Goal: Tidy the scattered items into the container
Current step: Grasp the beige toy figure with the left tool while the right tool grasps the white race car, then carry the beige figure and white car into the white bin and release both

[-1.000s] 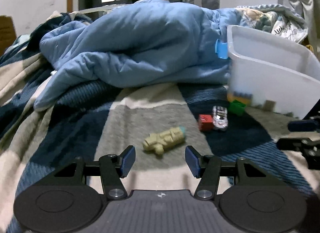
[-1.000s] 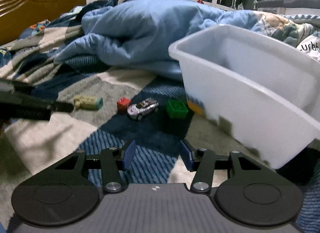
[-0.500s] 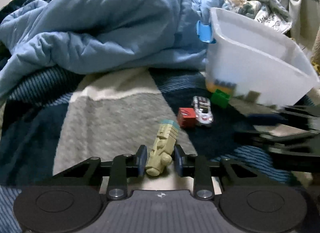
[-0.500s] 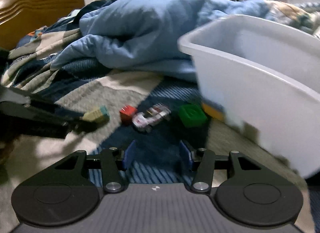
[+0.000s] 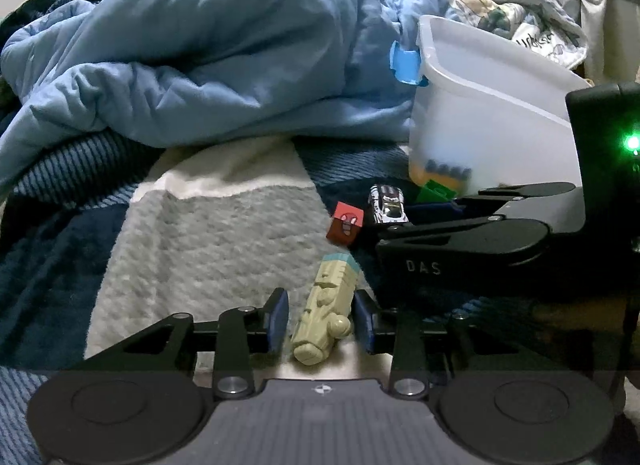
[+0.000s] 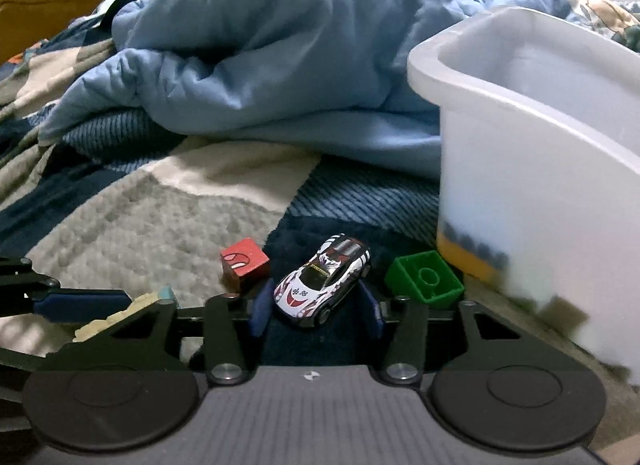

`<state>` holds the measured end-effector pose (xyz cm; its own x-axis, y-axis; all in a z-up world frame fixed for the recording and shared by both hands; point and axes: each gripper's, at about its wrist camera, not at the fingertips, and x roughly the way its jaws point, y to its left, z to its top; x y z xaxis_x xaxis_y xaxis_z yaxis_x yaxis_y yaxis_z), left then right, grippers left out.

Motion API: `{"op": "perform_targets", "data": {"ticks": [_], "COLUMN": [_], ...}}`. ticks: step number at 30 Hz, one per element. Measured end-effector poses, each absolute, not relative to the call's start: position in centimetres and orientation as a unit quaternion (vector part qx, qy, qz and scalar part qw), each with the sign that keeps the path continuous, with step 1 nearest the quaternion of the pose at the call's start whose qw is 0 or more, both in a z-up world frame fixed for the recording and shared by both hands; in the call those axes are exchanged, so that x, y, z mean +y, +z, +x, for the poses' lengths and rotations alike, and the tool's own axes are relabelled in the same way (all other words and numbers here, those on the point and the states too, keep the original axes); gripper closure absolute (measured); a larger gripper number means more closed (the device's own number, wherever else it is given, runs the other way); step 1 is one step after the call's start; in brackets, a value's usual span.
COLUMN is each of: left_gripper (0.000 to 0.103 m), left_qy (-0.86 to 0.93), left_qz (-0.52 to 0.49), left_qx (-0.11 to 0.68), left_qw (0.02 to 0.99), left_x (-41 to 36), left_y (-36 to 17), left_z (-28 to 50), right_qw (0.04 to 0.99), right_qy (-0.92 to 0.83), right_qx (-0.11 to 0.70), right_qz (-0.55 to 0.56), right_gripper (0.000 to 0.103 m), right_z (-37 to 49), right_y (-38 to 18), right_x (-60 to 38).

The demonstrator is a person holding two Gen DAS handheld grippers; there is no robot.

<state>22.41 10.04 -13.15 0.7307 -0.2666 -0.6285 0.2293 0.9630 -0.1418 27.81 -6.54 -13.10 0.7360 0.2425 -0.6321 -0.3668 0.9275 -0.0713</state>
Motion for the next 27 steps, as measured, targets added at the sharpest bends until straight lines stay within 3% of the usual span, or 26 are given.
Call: {"op": "perform_targets", "data": {"ticks": [4, 12, 27], "left_gripper": [0.073, 0.074, 0.074], "left_qy": [-0.141, -0.158, -0.2], "left_qz": [-0.026, -0.035, -0.032], "left_qx": [0.33, 0.318, 0.247], "left_qw": [0.933, 0.934, 0.948], "left_x": [10.0, 8.8, 2.5], "left_y": [-12.9, -11.2, -2.0], "left_z": [21.7, 19.1, 15.2], "right_qw": [0.928, 0.93, 0.952], "right_qy": [0.175, 0.178, 0.139], "right_qx": [0.307, 0.296, 0.242], "right_qz": [-0.116, -0.124, -0.128], "right_gripper": [0.069, 0.069, 0.069], "right_z": [26.1, 22.0, 16.0], "right_y": [-12.7, -11.2, -4.3], "right_x": [-7.2, -9.4, -15.8]}}
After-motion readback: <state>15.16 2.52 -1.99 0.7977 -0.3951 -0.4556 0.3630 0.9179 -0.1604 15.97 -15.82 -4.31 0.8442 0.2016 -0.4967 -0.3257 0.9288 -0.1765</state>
